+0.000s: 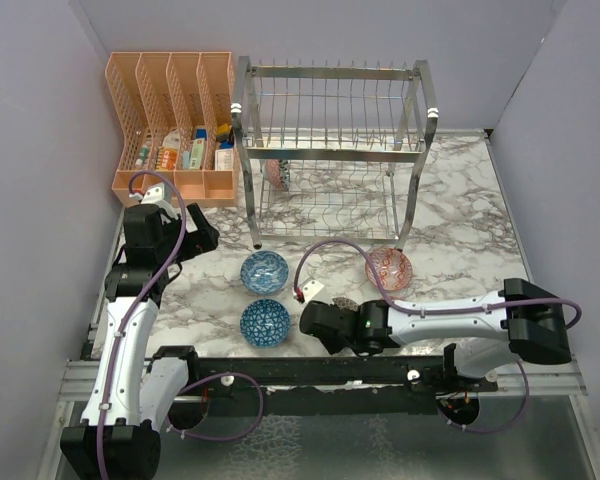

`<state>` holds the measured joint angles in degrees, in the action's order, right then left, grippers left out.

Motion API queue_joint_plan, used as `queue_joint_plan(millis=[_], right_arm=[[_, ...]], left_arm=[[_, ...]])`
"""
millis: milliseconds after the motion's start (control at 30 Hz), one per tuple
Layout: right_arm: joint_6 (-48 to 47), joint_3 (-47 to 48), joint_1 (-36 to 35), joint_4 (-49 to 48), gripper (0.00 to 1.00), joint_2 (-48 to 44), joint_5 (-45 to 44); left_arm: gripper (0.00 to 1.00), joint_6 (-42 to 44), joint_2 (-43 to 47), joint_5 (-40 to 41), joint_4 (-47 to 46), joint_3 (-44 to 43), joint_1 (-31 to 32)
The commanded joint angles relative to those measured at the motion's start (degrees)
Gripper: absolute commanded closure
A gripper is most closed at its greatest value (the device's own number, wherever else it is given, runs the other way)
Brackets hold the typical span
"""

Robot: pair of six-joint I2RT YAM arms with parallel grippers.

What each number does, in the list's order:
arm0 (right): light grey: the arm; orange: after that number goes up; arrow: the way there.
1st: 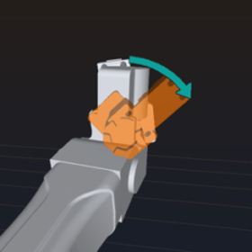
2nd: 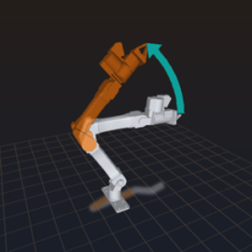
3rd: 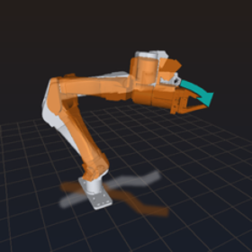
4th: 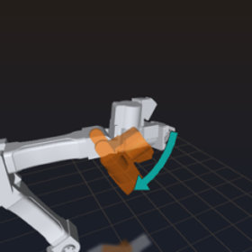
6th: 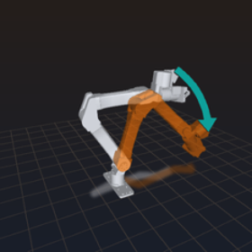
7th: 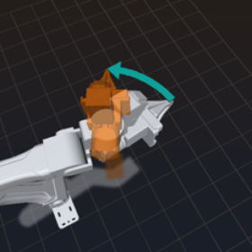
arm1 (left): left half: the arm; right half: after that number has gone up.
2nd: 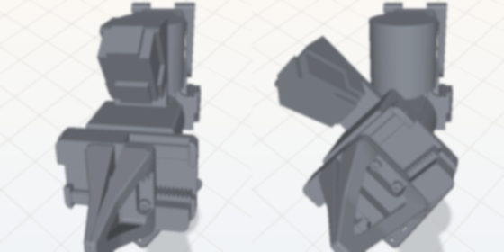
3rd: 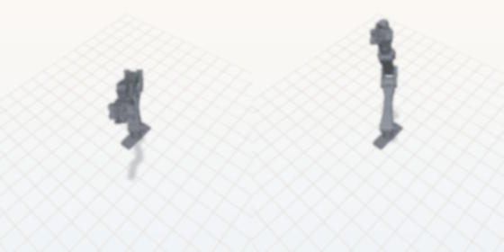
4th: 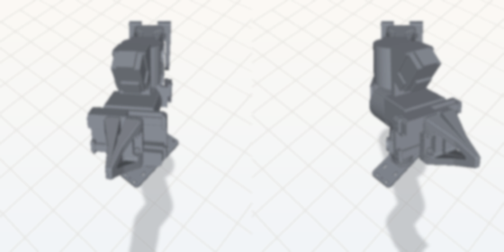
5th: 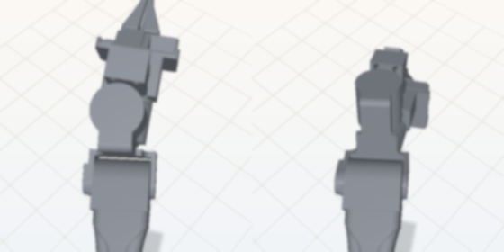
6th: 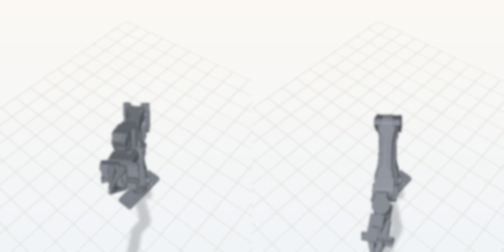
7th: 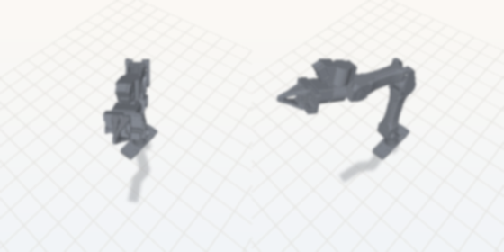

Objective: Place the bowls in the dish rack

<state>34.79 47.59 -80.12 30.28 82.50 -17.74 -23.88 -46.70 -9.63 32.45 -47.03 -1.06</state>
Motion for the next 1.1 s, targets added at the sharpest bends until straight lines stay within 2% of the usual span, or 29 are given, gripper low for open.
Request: queue_joint_plan(millis=[0, 100, 233, 500, 633, 1067], right_arm=[[2.88, 1.87, -0.48, 2.92, 0.91, -0.72, -3.87], [3.42, 2.9, -0.52, 3.8, 0.99, -2.16, -4.75], [2.54, 4.75, -0.48, 2.79, 0.99, -4.47, -6.19], [-3.31, 7.9, 0.62, -7.26, 0.99, -5.79, -3.94], [-5.58, 8.16, 4.84, -12.86, 0.99, -4.94, 4.39], [-4.62, 6.65, 23.36, -26.97, 0.99, -2.12, 40.91]], left_arm=[[0.01, -0.04, 0.98, 0.4, -0.51, 0.07, -0.12], [0.01, 0.01, 0.95, 0.4, -0.37, -0.12, -0.16], [0.01, 0.06, 1.23, 0.42, -0.23, -0.63, -0.17], [0.01, -0.07, 0.57, -0.25, -0.28, -2.27, -0.17], [0.01, 0.1, 0.44, -0.48, -0.02, -3.59, -0.17], [0.01, 0.56, -0.42, -1.04, 0.52, -7.29, -0.17]])
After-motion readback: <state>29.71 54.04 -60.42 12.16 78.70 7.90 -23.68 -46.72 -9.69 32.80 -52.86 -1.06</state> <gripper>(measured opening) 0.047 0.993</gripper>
